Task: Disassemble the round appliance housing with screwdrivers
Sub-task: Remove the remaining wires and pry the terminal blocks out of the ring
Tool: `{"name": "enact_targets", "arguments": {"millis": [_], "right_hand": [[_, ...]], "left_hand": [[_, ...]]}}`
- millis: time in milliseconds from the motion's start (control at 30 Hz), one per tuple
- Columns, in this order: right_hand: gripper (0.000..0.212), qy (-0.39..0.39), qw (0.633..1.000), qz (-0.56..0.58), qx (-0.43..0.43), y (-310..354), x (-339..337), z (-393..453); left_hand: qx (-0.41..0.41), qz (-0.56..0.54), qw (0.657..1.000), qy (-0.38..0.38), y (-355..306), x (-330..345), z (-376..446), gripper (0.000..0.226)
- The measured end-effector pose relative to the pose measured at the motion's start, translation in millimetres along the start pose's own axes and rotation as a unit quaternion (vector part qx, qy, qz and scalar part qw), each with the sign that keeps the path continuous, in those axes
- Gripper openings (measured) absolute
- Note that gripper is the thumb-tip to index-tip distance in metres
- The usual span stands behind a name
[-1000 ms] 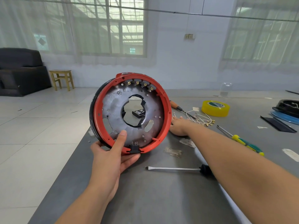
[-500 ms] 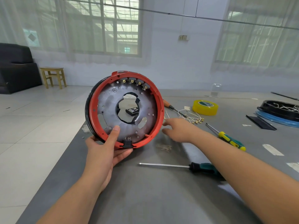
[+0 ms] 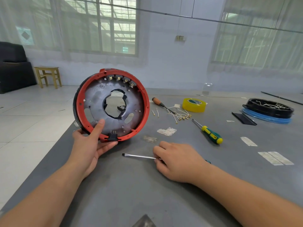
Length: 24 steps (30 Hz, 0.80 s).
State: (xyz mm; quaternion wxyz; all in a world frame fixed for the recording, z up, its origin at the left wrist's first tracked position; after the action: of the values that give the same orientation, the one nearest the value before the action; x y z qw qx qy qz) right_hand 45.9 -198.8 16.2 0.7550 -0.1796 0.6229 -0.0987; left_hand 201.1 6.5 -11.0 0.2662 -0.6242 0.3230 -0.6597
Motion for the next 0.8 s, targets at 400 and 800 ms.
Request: {"name": "enact_targets", "arguments": {"millis": [400, 800], "right_hand": [[0.008, 0.052, 0.968, -0.042, 0.243, -103.5, 36.0, 20.4], [0.028, 0.080, 0.946, -0.104, 0.295, -134.4, 49.3, 42.2]], "left_hand": [[0.011, 0.004, 1.000, 0.015, -2.8, 2.1, -2.2, 0.070], [0.007, 0.024, 0.999, 0.021, -0.3, 4.5, -3.3, 0.076]]}}
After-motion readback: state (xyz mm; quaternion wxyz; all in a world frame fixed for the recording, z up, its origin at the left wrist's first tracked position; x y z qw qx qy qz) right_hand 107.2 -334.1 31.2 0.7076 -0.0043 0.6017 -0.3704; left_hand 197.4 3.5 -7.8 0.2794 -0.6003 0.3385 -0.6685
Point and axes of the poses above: each hand's wrist, its own z-axis towards the middle knuckle, its own x-axis out of the palm, y = z × x, the point moved 8 cm from there along z, towards the middle knuckle, and after that the axes turned 12 degrees about -z, right-handed, at the moved point
